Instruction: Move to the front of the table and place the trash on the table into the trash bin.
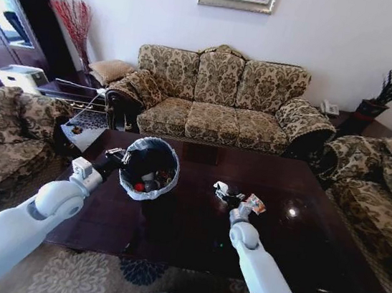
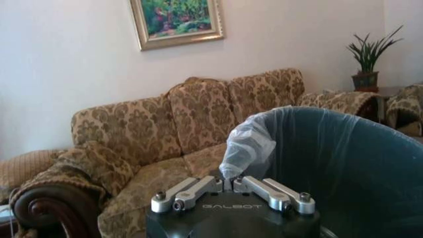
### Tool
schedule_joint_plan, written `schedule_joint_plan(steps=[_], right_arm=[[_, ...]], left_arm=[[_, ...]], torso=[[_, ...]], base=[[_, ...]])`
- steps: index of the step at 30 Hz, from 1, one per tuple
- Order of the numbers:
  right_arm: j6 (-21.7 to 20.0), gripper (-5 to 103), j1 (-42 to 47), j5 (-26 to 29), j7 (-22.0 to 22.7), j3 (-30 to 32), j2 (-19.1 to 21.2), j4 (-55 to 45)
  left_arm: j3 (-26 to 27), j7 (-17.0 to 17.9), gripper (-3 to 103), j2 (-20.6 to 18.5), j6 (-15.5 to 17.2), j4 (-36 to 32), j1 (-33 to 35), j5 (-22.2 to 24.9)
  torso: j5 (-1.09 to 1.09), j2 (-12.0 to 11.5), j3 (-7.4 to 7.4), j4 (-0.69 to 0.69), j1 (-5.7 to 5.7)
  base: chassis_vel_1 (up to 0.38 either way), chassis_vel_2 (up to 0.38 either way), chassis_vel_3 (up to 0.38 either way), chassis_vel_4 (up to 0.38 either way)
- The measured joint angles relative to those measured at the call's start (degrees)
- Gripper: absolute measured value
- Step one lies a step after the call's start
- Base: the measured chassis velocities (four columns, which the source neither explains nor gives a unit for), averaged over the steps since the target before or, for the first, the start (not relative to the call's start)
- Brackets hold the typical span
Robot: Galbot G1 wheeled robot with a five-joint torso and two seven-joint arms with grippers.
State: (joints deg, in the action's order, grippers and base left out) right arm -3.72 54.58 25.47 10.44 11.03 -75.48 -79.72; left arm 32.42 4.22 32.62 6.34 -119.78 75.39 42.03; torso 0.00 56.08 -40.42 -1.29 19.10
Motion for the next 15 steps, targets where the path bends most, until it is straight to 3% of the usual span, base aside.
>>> schedule_joint_plan(steps=[9,11,14,15], right_arm=[[-0.6,101,-5.4,0.0,-0.5,-0.2,-2.6,8.6],[-1.4,91,-6.3,0.1,-0.6,-0.4,-2.7,9.8],[-1.9,85,-6.7,0.0,-0.6,-0.5,-2.9,10.6],[-2.1,75,-6.9,0.1,-0.6,-0.5,-3.1,11.1]], left_arm=[[0.0,0.0,3,-0.4,0.1,-0.1,0.0,0.3],[-0.1,0.0,3,-0.4,0.1,-0.1,0.0,0.3],[-0.1,0.0,3,-0.5,0.1,0.0,0.0,0.4],[-0.1,0.0,3,-0.5,0.1,0.0,-0.1,0.4]], torso=[[0.00,0.0,0.00,0.00,0.00],[-0.01,0.0,0.00,0.00,0.00],[0.00,0.0,0.00,-0.01,0.00],[0.00,0.0,0.00,-0.01,0.00]], base=[[0.000,0.000,0.000,0.000],[0.000,0.000,0.000,0.000],[0.000,0.000,0.000,0.000],[0.000,0.000,0.000,0.000]])
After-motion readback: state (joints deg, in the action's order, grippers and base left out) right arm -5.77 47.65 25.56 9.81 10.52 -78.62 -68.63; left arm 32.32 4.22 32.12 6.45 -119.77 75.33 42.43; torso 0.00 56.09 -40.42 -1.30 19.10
